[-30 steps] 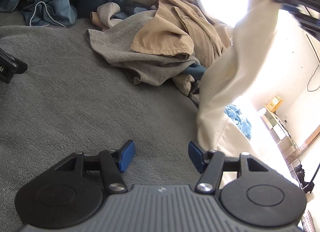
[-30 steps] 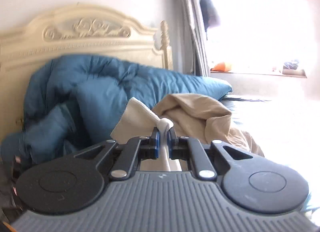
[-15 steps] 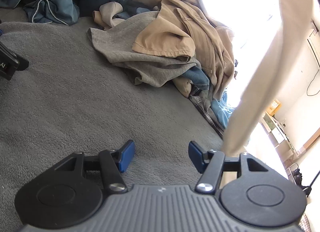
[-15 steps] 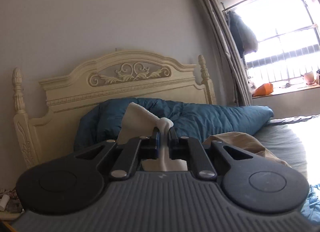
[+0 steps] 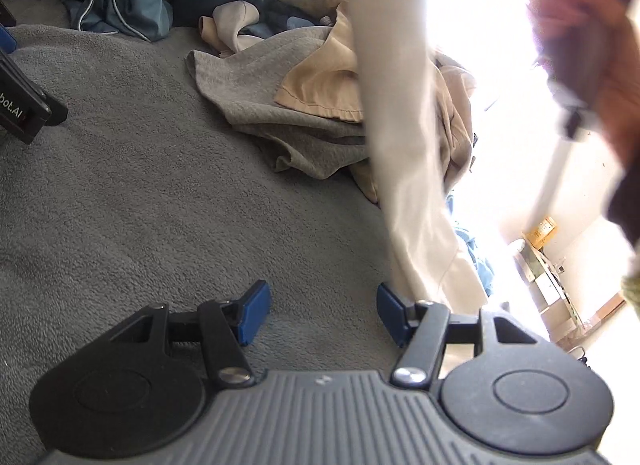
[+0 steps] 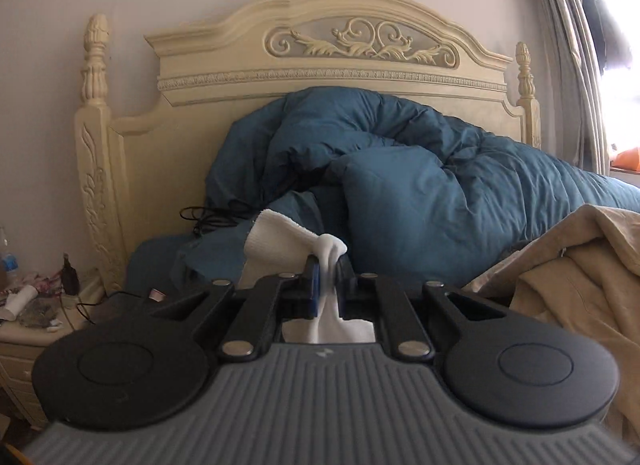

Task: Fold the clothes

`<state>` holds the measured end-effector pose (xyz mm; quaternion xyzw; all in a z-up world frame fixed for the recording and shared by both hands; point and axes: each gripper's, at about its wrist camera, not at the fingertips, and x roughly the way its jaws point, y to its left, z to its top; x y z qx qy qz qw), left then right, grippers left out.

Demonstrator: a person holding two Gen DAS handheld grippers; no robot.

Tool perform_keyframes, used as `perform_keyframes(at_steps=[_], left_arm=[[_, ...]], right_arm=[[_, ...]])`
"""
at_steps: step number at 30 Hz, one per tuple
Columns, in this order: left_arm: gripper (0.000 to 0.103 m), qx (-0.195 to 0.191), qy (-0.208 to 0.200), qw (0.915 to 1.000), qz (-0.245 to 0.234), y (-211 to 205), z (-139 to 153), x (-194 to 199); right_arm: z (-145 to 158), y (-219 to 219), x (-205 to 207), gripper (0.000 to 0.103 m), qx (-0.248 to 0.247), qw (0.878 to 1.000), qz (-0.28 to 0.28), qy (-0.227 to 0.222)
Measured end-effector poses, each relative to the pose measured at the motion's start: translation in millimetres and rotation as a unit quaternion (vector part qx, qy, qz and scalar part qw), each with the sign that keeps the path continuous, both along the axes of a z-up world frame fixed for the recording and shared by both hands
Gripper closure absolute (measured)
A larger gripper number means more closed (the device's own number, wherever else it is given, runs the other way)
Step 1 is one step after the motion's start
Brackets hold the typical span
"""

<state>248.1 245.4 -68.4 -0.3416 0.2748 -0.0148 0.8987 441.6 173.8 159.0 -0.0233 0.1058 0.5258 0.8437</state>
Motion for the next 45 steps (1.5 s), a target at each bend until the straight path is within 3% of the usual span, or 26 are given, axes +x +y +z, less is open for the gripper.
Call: perform_keyframes(at_steps=[1,4,5,7,9,11,15,19,24,27,30,32,36,40,45], left_arm=[[0.042,0.003,0.000,1.0000,0.000,-0.8,-0.1,0.0],[0.042,0.012,-0.001,0.9999,-0.001,-3.0,-0.2,0.1],[0.042,0.013,-0.002,0.9999,-0.001,-3.2,-0.1,0.1],[0.042,0.012,-0.002,0.9999,-0.001,-2.7,0.0,-0.2],[0.042,0.010,-0.002,0.9999,-0.001,-2.1,0.1,-0.6],[0.042,0.007,-0.003,1.0000,-0.001,-1.2,0.4,-1.1],[0.042,0.001,-0.005,1.0000,0.002,1.4,3.2,-3.6],[0.039,0.013,-0.018,0.9998,-0.003,-4.0,11.9,-9.2],[0.038,0.041,-0.042,0.9978,-0.031,-23.1,24.6,-16.1],[0.038,0.071,-0.069,0.9934,-0.057,-38.7,37.9,-22.1],[0.037,0.099,-0.087,0.9877,-0.084,-58.7,52.8,-14.8],[0.037,0.120,-0.084,0.9833,-0.108,-75.4,61.8,-2.5],[0.037,0.165,-0.060,0.9739,-0.145,-105.2,65.2,27.8],[0.038,0.175,-0.019,0.9745,-0.139,-114.7,40.6,44.1],[0.039,0.183,0.016,0.9740,-0.133,-104.7,9.4,49.6]], right_arm=[[-10.2,11.1,9.0,0.092,-0.021,1.000,-0.016,-0.003],[-38.8,38.6,30.3,0.070,-0.096,0.992,-0.078,-0.002],[-42.6,40.3,31.8,0.070,-0.107,0.990,-0.090,-0.003],[-40.8,32.4,26.1,0.068,-0.107,0.989,-0.101,-0.008],[-29.6,14.3,15.8,0.053,-0.095,0.989,-0.110,-0.017],[-11.4,-12.3,4.5,0.053,-0.088,0.988,-0.128,-0.024],[36.9,-85.4,-32.1,0.053,-0.071,0.981,-0.176,-0.035],[90.1,-180.1,-105.2,0.053,-0.056,0.969,-0.235,-0.054],[139.7,-307.7,-225.6,0.054,-0.039,0.941,-0.327,-0.073],[143.8,-363.4,-278.1,0.054,-0.047,0.922,-0.380,-0.054],[120.2,-399.1,-293.2,0.054,-0.065,0.912,-0.405,-0.015],[90.9,-407.7,-275.2,0.054,-0.072,0.913,-0.399,0.040],[9.9,-388.6,-192.3,0.057,-0.083,0.921,-0.351,0.148],[-65.5,-338.1,-88.0,0.060,-0.088,0.924,-0.292,0.230],[-122.1,-272.3,-8.0,0.060,-0.227,0.939,-0.221,0.133]])
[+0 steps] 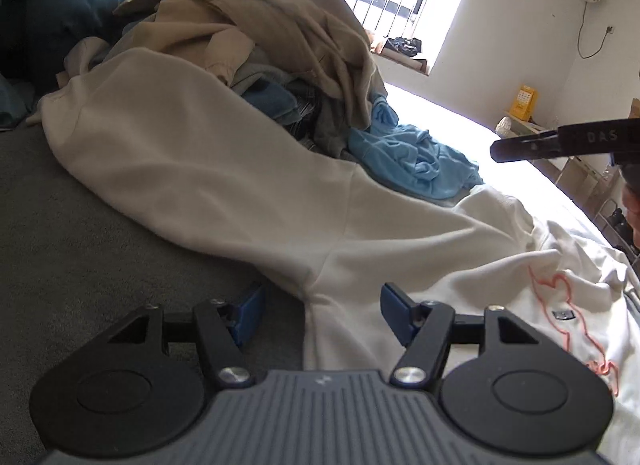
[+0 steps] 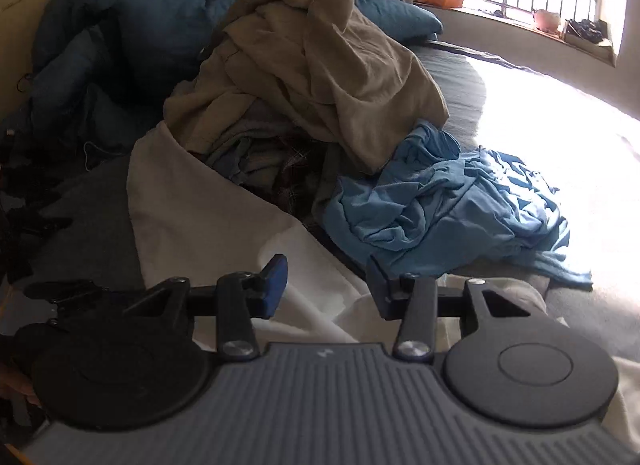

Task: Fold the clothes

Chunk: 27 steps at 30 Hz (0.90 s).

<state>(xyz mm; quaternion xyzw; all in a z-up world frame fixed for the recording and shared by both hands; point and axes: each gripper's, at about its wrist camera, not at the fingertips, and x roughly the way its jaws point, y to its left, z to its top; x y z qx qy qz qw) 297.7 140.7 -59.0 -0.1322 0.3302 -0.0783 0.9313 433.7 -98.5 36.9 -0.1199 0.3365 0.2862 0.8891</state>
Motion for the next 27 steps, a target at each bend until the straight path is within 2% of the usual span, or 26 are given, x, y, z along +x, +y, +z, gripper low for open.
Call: perform_keyframes(at_steps=[2,5,8,12,16,21,22,23,24,27], left_arm=[[0.038,-0.015,-0.003,0.9999,0.000,6.0,-3.6,-0.4],[0.038,-0.010,-0.019,0.9998,-0.003,5.9,-7.6,-4.5],[0.037,0.003,-0.026,0.9996,-0.005,1.4,-7.2,-5.5],[0.037,-0.005,-0.028,0.9996,-0.005,3.6,-7.8,-4.4],[0.036,-0.008,-0.030,0.9995,-0.006,4.3,-8.0,-4.3],[0.034,-0.003,-0.034,0.9994,-0.010,2.6,-9.1,-5.2],[0.034,-0.002,-0.034,0.9994,-0.010,2.2,-9.1,-5.2],[0.034,-0.001,-0.035,0.9993,-0.010,2.0,-9.1,-5.3],[0.034,0.000,-0.035,0.9993,-0.010,1.9,-9.1,-5.6],[0.034,0.005,-0.036,0.9993,-0.010,0.9,-9.2,-6.3]], right_arm=[[-14.2,11.0,20.9,0.060,-0.024,0.999,0.036,0.007],[-33.0,25.6,45.4,0.061,-0.060,0.995,0.081,0.017],[-51.1,32.4,49.9,0.061,-0.106,0.988,0.108,0.033],[-71.9,41.9,39.4,0.061,-0.176,0.972,0.150,0.038],[-67.7,44.5,48.8,0.061,-0.165,0.975,0.142,0.037],[-79.0,49.7,61.9,0.062,-0.161,0.976,0.131,0.066],[-79.2,50.3,59.3,0.066,-0.163,0.976,0.130,0.065],[-78.4,51.6,54.8,0.085,-0.167,0.975,0.134,0.057],[-74.9,54.1,48.6,0.094,-0.176,0.974,0.139,0.037],[-63.9,61.2,32.0,0.100,-0.201,0.968,0.150,-0.020]])
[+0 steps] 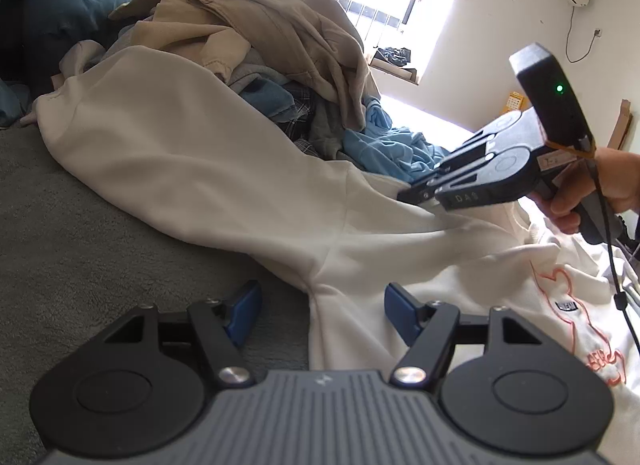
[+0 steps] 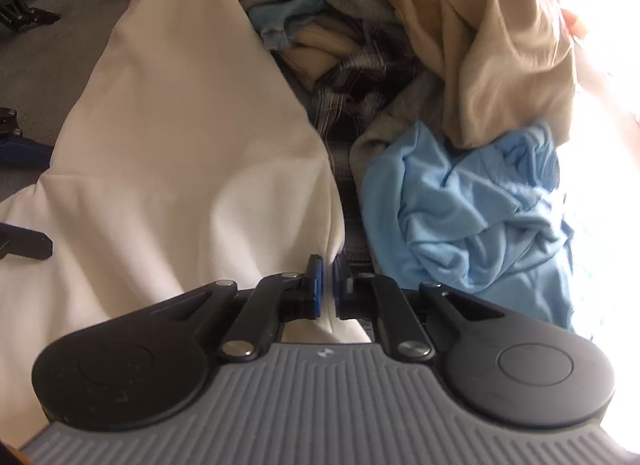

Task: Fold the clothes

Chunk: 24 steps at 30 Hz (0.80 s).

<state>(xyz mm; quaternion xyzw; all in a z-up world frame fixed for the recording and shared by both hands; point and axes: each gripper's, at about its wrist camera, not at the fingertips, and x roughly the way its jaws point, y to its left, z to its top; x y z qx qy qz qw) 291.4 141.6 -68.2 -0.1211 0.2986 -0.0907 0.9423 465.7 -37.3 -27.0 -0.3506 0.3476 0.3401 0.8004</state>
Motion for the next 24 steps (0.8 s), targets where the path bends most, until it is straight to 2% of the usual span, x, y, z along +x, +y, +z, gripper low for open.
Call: perform_keyframes(at_steps=[6,13,15,16,18,20,24], left_arm=[[0.034,0.018,0.000,0.9998,-0.001,-5.4,0.0,-0.4],[0.034,0.022,-0.001,0.9998,-0.001,-6.4,-0.2,-1.5],[0.033,0.020,-0.002,0.9998,-0.001,-5.9,-0.5,-2.3],[0.033,0.019,-0.003,0.9998,-0.001,-5.5,-0.7,-2.8],[0.033,0.016,-0.003,0.9999,-0.001,-4.6,-0.6,-3.3],[0.033,0.012,-0.002,0.9999,-0.001,-3.8,-0.6,-3.1],[0.034,0.003,-0.002,1.0000,0.000,-1.1,1.5,-2.9]], right_arm=[[24.8,1.4,8.6,0.100,0.045,0.997,-0.005,-0.070],[-33.0,7.8,39.0,0.099,0.031,0.994,-0.033,-0.098],[-27.8,2.8,43.6,0.087,0.056,0.992,-0.057,-0.098],[-21.5,-2.1,47.0,0.085,0.077,0.990,-0.074,-0.091],[5.0,-21.7,53.6,0.081,0.141,0.980,-0.121,-0.077],[34.7,-47.9,57.9,0.075,0.197,0.962,-0.169,-0.079],[99.3,-129.5,34.5,0.072,0.272,0.918,-0.271,-0.103]])
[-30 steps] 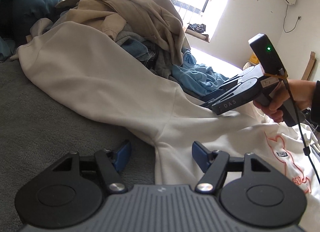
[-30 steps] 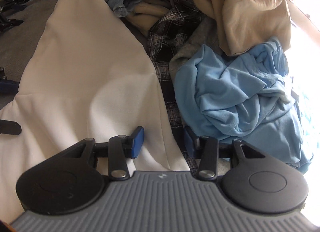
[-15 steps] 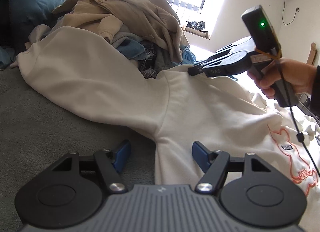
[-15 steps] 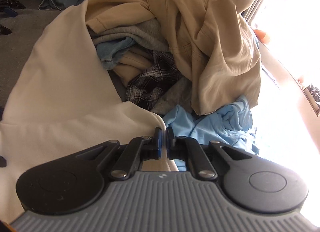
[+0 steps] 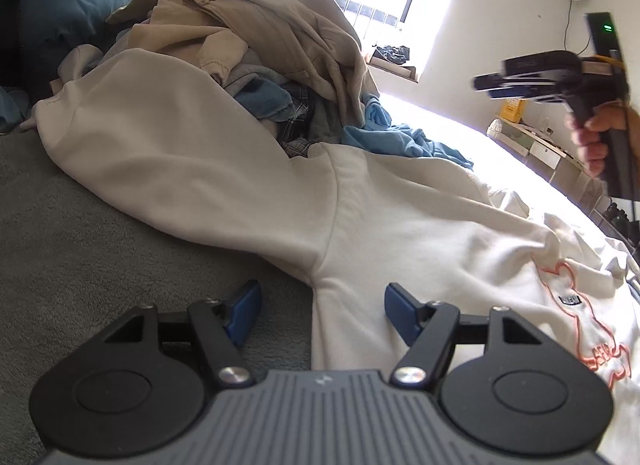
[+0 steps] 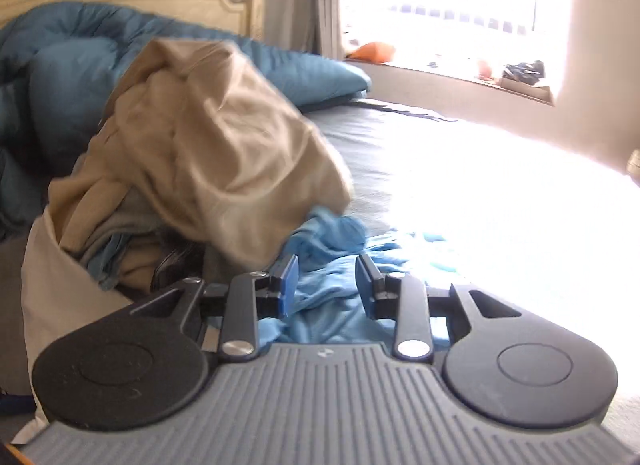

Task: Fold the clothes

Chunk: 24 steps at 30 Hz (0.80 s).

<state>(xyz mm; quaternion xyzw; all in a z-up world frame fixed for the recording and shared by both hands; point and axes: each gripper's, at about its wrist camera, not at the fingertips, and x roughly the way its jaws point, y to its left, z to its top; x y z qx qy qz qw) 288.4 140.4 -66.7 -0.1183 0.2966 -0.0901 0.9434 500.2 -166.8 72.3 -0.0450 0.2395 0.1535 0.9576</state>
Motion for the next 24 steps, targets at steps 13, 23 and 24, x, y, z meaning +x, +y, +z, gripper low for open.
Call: perform_keyframes(at_steps=[13,23,24], left_arm=[[0.033,0.038,-0.031,0.9981,-0.037,-58.3,79.7,21.2],[0.035,0.109,-0.013,0.9913,-0.073,-156.6,49.6,118.4],[0.035,0.106,-0.008,0.9922,-0.066,-158.2,42.4,122.9]], right_arm=[[15.3,-146.9,-89.2,0.072,-0.004,0.997,-0.017,0.074],[-79.0,-75.4,-2.2,0.066,-0.052,0.989,0.064,0.121],[-81.5,-68.4,1.6,0.061,-0.066,0.988,0.081,0.114]])
